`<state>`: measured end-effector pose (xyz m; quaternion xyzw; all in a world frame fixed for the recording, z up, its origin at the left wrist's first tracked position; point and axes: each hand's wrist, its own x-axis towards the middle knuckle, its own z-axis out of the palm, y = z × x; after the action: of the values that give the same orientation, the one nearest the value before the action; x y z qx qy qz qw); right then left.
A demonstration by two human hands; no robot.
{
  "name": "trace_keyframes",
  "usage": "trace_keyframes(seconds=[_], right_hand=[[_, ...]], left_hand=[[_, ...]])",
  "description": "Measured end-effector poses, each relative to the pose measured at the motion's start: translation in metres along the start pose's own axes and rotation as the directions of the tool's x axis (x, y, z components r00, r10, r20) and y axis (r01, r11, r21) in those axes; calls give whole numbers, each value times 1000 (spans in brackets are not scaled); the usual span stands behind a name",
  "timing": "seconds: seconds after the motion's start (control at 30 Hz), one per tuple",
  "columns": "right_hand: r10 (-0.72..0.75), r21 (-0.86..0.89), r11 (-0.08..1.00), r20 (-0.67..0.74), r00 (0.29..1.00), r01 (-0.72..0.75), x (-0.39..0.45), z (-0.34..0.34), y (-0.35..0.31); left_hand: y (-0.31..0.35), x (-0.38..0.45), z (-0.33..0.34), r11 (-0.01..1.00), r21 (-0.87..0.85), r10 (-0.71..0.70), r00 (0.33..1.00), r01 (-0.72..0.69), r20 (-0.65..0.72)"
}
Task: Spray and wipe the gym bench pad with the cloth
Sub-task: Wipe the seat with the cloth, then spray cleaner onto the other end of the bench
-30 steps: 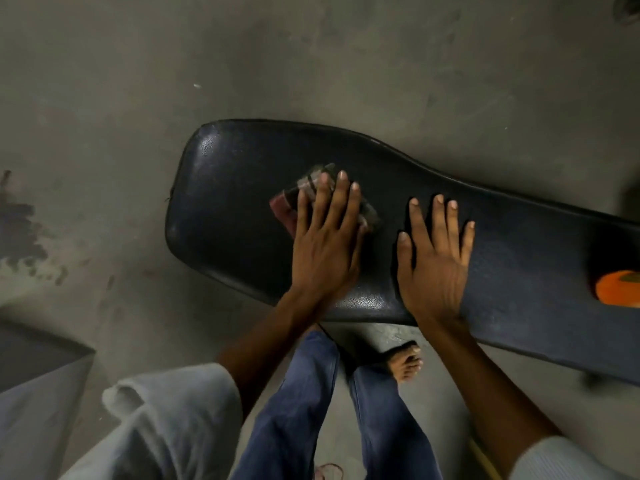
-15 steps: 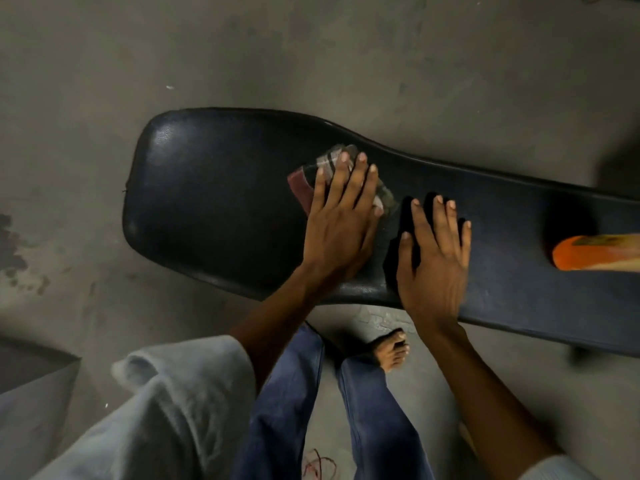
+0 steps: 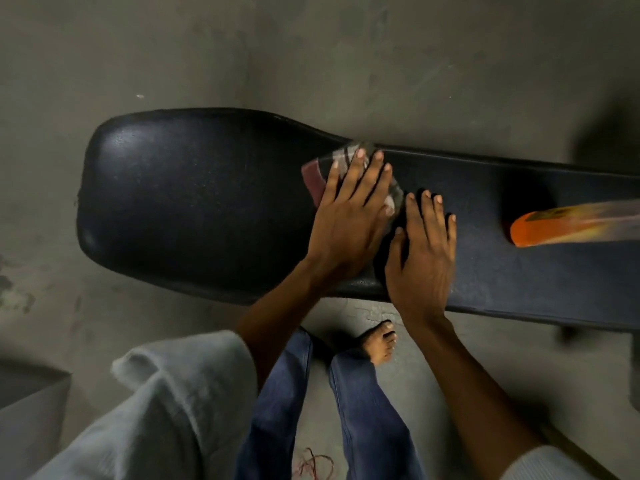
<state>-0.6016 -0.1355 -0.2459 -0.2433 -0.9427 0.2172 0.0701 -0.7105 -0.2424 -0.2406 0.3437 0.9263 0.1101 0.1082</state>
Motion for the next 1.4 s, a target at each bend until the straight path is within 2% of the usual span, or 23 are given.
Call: trace_keyframes(seconds=[0.17,0.27,0.33,0.4,0.5,0.6,0.73,0.83,0.93,1.03,1.1,1.2,1.33,1.4], right_hand=[[-28,-19,999,52,998,29,-1,-9,9],[-62,-17,998,49,997,63,-1,-6,15],[-72,51,996,15,997,71,-2,-6,18],[-46,156,986,-37,998,51,-6,-12,21],[18,248,969,-102,995,8,-17,-32,28],[18,242,970,-146,989,18,-28,-49,45],[58,220,975,-193,979,-15,-34,-65,67],[106,239,970,-250,962,-45,-43,-76,78],[192,278,956,-338,921,-96,-53,-89,90],[309,338,927,-441,843,-164,-53,-107,96],[332,362,918,-479,813,-161,-47,-120,98],[311,396,912,-496,811,-108,-35,-139,100],[305,463,883,-444,843,-76,-22,-159,86],[313,503,862,-426,849,-65,-13,-168,76]], left_hand=[[2,-83,6,988,37,148,986,-151,74],[-3,-69,2,982,63,174,982,-179,74],[0,-48,-2,986,45,156,986,-159,62],[8,-38,-6,995,-37,95,995,-93,42],[34,-45,-11,966,-257,-24,999,12,-43],[76,-41,-14,901,-435,-56,989,-8,-135],[125,-6,-11,803,-595,-84,981,-39,-178],[155,15,-18,752,-658,-64,990,-37,-129],[179,37,-25,746,-666,14,1000,-23,-19],[194,58,-17,819,-574,50,996,2,74],[198,63,-9,863,-505,57,998,-32,34],[199,47,-2,844,-536,42,999,-29,12],[200,12,-2,791,-610,33,991,55,132],[204,-6,-3,747,-664,89,987,24,136]])
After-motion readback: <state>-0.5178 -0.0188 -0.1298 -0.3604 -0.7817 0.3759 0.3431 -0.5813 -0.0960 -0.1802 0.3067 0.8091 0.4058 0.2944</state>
